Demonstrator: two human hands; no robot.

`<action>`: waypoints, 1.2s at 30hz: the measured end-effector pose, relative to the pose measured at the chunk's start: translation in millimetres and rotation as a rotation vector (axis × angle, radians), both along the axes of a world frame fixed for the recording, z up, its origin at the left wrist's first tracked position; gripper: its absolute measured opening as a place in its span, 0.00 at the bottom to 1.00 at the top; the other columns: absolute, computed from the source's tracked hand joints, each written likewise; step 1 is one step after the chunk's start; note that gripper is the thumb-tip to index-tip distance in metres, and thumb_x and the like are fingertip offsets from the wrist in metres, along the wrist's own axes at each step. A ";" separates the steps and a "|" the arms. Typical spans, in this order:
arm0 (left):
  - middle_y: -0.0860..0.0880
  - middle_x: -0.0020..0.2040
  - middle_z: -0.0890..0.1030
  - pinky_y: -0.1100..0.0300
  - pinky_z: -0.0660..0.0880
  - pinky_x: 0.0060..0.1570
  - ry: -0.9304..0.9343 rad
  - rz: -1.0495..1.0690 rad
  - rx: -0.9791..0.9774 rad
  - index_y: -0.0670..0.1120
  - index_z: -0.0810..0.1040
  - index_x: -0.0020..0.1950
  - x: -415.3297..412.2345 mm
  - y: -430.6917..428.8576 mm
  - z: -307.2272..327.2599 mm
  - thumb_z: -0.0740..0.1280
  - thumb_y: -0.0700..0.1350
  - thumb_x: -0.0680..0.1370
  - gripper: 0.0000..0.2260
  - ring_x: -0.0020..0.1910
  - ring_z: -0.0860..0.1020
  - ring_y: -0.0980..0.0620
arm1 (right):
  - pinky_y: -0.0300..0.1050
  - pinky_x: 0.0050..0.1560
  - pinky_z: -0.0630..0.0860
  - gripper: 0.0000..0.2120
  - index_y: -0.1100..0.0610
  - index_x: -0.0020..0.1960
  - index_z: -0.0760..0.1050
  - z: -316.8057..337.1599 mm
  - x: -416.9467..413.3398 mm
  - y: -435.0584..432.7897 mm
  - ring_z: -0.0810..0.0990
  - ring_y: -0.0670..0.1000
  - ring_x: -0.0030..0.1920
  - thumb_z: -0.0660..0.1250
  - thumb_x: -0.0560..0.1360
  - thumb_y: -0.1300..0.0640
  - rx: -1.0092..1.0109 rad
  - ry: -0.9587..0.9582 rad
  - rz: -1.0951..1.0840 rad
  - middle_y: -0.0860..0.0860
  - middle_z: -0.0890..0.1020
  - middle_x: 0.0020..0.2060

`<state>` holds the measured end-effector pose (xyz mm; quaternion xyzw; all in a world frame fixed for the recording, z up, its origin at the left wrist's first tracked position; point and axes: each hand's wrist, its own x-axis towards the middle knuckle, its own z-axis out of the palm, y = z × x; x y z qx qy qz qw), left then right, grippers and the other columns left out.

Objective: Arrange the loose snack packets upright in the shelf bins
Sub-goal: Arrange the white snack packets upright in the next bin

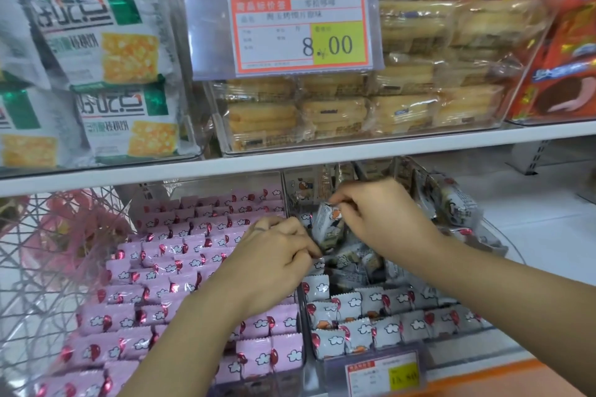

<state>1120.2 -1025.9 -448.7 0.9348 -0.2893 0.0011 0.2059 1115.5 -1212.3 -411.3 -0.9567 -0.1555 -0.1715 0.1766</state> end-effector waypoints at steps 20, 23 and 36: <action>0.58 0.64 0.73 0.57 0.64 0.66 0.043 0.001 0.033 0.54 0.79 0.61 18.0 2.3 12.2 0.49 0.55 0.73 0.25 0.64 0.68 0.55 | 0.39 0.63 0.72 0.19 0.55 0.67 0.70 -7.0 22.7 -9.9 0.77 0.44 0.59 0.67 0.77 0.57 0.211 0.615 0.242 0.48 0.75 0.63; 0.57 0.63 0.75 0.60 0.65 0.64 0.059 -0.033 0.047 0.52 0.80 0.60 22.3 5.0 19.5 0.50 0.54 0.72 0.25 0.62 0.71 0.56 | 0.42 0.63 0.73 0.20 0.53 0.63 0.73 5.0 14.3 -18.3 0.78 0.42 0.57 0.70 0.73 0.50 0.091 0.698 0.293 0.46 0.78 0.59; 0.58 0.65 0.73 0.71 0.63 0.57 0.074 -0.078 -0.031 0.53 0.79 0.61 22.0 12.3 15.1 0.49 0.51 0.74 0.24 0.61 0.69 0.62 | 0.50 0.72 0.62 0.41 0.52 0.74 0.60 -7.8 27.7 2.0 0.64 0.53 0.71 0.62 0.69 0.30 -0.767 1.066 0.366 0.51 0.64 0.73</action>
